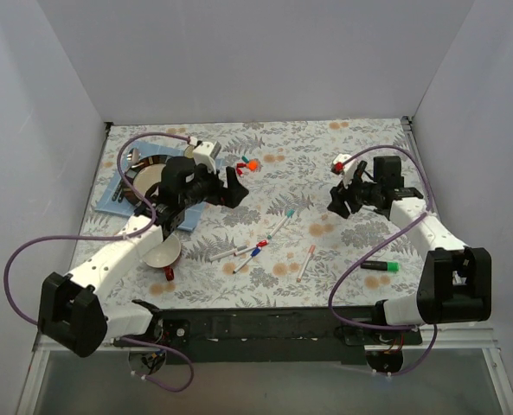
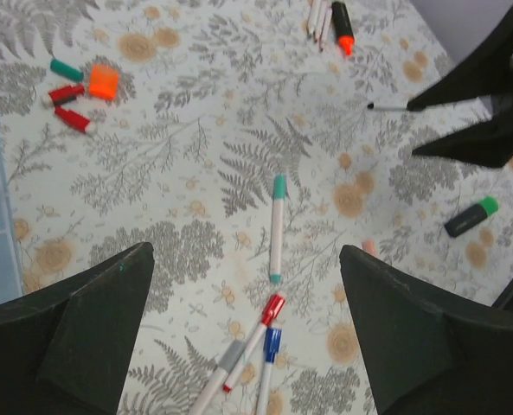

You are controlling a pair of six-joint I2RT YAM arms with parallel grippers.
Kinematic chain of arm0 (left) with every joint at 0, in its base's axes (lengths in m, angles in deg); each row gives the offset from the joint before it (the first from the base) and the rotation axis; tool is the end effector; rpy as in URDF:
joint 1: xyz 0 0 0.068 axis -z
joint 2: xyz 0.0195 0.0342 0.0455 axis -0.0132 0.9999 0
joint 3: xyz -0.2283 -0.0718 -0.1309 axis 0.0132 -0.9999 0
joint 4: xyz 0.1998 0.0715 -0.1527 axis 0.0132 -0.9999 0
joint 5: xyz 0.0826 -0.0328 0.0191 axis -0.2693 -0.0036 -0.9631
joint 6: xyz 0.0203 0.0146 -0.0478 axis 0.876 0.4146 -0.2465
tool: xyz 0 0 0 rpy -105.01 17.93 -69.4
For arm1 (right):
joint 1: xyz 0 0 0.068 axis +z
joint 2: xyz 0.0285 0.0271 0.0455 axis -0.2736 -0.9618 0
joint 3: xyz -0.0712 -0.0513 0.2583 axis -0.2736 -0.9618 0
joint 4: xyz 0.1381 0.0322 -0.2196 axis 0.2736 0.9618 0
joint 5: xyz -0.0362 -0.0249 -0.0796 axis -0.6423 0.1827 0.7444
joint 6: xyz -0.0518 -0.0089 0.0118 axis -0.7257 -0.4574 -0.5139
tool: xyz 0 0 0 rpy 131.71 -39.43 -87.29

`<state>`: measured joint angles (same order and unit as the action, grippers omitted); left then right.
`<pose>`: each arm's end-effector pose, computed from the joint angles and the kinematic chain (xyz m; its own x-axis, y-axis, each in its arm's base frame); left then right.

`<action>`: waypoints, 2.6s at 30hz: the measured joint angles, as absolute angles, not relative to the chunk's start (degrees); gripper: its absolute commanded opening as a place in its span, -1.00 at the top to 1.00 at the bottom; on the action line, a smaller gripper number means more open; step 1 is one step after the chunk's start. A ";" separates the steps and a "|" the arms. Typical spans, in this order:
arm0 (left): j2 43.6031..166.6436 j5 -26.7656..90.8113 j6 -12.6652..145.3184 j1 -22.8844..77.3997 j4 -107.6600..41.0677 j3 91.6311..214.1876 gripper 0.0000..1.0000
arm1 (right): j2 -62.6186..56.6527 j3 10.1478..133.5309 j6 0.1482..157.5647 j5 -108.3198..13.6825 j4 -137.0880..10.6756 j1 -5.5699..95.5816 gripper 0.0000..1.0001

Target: Open the pen caps

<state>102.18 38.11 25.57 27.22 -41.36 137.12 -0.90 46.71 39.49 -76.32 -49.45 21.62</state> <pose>0.2583 -0.1383 0.3143 -0.7099 -0.5033 -0.4927 0.1235 0.5997 -0.7906 0.2852 0.0500 0.2388 -0.2929 -0.4634 -0.8364 -0.7987 0.5995 -0.0524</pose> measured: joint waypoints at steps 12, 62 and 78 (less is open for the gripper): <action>83.47 42.26 26.42 27.17 -36.57 123.53 -0.86 | -20.03 67.99 20.73 -51.49 -31.20 19.19 -0.12; 87.52 54.87 21.88 26.04 -31.43 122.41 -0.76 | -32.60 72.56 18.61 -43.75 -24.67 19.82 0.97; 103.78 58.33 0.74 41.51 -4.37 114.32 -0.79 | -9.30 61.81 40.97 -91.80 -33.19 19.61 0.97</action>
